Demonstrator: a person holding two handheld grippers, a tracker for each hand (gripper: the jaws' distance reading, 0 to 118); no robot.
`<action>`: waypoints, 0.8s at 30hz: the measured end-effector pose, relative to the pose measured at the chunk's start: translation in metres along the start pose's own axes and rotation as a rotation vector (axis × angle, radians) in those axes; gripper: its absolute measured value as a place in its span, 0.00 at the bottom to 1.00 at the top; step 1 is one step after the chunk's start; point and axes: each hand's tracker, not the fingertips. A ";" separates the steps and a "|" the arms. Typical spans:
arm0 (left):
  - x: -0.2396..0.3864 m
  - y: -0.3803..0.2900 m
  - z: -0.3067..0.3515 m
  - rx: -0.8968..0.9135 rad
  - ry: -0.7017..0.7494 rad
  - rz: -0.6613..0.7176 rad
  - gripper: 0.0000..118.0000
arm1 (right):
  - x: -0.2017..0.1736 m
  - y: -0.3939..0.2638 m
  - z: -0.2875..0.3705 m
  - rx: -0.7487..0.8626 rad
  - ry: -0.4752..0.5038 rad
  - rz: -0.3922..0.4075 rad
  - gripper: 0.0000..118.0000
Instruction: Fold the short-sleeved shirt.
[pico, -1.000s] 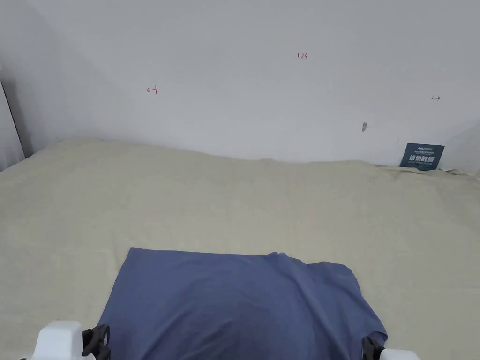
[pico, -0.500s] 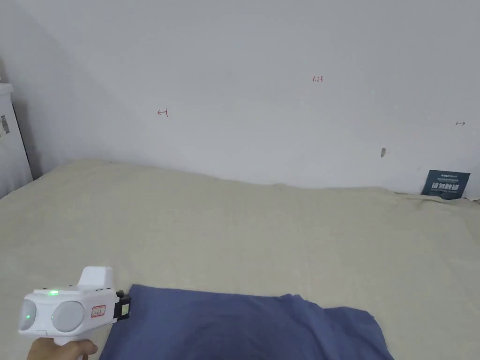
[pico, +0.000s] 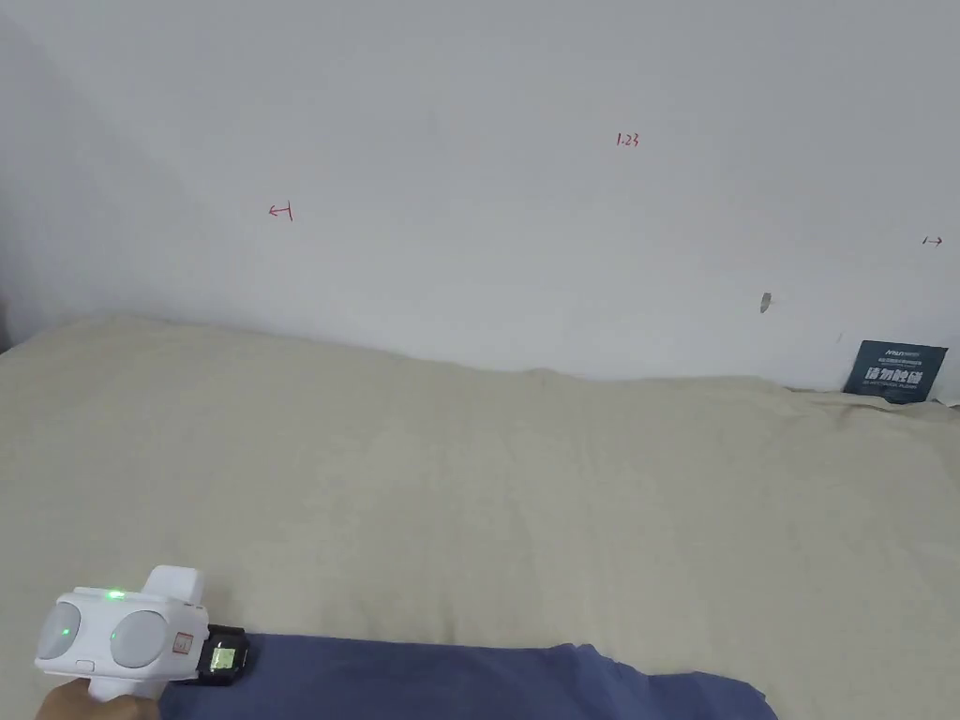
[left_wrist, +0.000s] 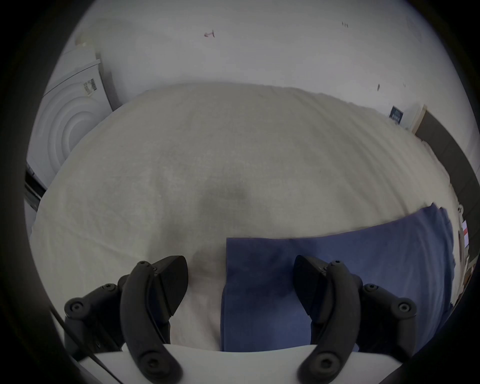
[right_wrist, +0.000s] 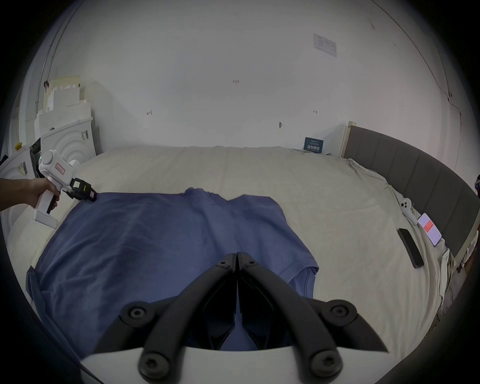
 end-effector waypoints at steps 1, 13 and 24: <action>0.004 0.000 0.002 0.016 0.004 -0.007 0.74 | 0.001 -0.002 -0.002 -0.007 -0.003 0.000 0.01; 0.026 -0.012 0.030 0.096 -0.044 -0.166 0.00 | 0.026 0.010 -0.040 -0.058 -0.024 -0.060 0.09; 0.013 -0.022 0.084 0.249 -0.069 -0.110 0.00 | 0.092 0.102 -0.188 -0.237 0.025 -0.097 0.50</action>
